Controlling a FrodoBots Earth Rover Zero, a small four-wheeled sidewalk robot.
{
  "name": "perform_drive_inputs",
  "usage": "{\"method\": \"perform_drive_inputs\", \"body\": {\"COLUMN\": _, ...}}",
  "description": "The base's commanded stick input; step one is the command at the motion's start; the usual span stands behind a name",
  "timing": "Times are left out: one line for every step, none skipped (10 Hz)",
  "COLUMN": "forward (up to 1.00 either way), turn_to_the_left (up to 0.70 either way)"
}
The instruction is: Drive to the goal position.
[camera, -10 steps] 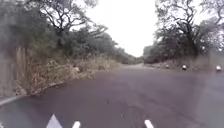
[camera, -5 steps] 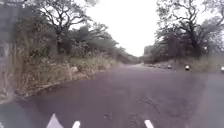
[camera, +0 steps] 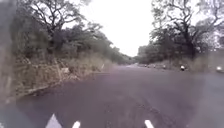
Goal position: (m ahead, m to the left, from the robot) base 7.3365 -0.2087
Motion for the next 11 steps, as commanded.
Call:
{"method": "perform_drive_inputs", "body": {"forward": 0.70, "turn_to_the_left": -0.35}}
{"method": "perform_drive_inputs", "body": {"forward": 0.70, "turn_to_the_left": -0.35}}
{"method": "perform_drive_inputs", "body": {"forward": 0.70, "turn_to_the_left": -0.35}}
{"method": "perform_drive_inputs", "body": {"forward": 0.70, "turn_to_the_left": -0.35}}
{"method": "perform_drive_inputs", "body": {"forward": 0.70, "turn_to_the_left": -0.31}}
{"method": "perform_drive_inputs", "body": {"forward": 0.70, "turn_to_the_left": -0.17}}
{"method": "perform_drive_inputs", "body": {"forward": 0.70, "turn_to_the_left": -0.03}}
{"method": "perform_drive_inputs", "body": {"forward": 0.70, "turn_to_the_left": 0.00}}
{"method": "perform_drive_inputs", "body": {"forward": 0.70, "turn_to_the_left": 0.00}}
{"method": "perform_drive_inputs", "body": {"forward": 0.70, "turn_to_the_left": 0.00}}
{"method": "perform_drive_inputs", "body": {"forward": 0.70, "turn_to_the_left": 0.00}}
